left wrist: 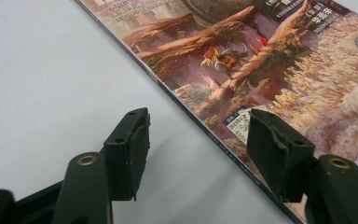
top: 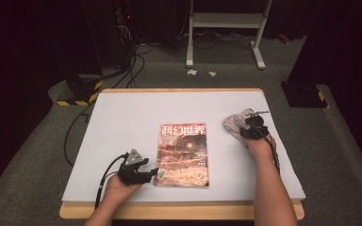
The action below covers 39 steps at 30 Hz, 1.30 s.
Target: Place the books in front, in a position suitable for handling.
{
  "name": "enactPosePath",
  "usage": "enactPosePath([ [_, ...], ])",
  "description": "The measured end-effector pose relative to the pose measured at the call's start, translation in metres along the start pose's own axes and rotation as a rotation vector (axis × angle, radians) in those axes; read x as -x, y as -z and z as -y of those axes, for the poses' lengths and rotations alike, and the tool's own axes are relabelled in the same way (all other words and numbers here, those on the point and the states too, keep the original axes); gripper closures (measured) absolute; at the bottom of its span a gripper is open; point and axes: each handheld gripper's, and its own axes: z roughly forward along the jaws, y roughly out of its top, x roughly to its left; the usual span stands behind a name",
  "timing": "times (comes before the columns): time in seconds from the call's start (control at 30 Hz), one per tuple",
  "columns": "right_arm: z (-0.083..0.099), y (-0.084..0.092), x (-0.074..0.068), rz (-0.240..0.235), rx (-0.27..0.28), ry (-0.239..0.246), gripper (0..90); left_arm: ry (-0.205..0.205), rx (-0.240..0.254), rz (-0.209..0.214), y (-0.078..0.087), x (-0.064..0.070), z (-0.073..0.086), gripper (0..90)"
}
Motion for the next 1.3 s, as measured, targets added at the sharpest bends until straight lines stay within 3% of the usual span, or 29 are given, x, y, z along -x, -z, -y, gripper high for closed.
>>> enactPosePath([
  [0.2,0.001,0.005,-0.006,0.015,0.024,0.028,64.9,0.015,0.012,0.008,0.000,-0.004,0.002,43.4],
  [0.4,0.007,0.039,-0.012,-0.023,0.163,0.038,64.8,0.011,0.034,-0.007,0.004,-0.007,0.002,44.5],
  [0.47,0.010,0.046,-0.012,-0.035,0.181,0.030,64.8,0.009,0.037,-0.008,0.005,-0.007,0.002,45.3],
  [0.5,0.018,0.059,-0.012,-0.065,0.214,0.010,64.8,0.005,0.039,-0.006,0.005,-0.008,0.002,45.4],
  [0.73,0.050,0.090,-0.019,-0.097,0.313,-0.015,64.6,-0.010,0.049,-0.022,0.008,-0.008,0.002,41.6],
  [0.9,0.077,0.096,-0.032,-0.131,0.340,-0.035,64.5,-0.019,0.035,-0.039,0.009,-0.008,0.003,39.1],
  [1.0,0.089,0.096,-0.040,-0.137,0.347,-0.003,64.4,-0.022,0.026,-0.045,0.009,-0.008,0.003,37.3],
  [1.07,0.091,0.099,-0.042,-0.141,0.338,0.026,64.2,-0.012,0.030,-0.045,0.010,-0.010,0.003,36.5],
  [1.17,0.093,0.106,-0.040,-0.163,0.370,0.006,64.1,0.000,0.027,-0.047,0.011,-0.013,0.004,35.7],
  [1.3,0.097,0.105,-0.038,-0.165,0.367,0.006,63.9,0.009,0.030,-0.050,0.015,-0.018,0.007,35.8],
])
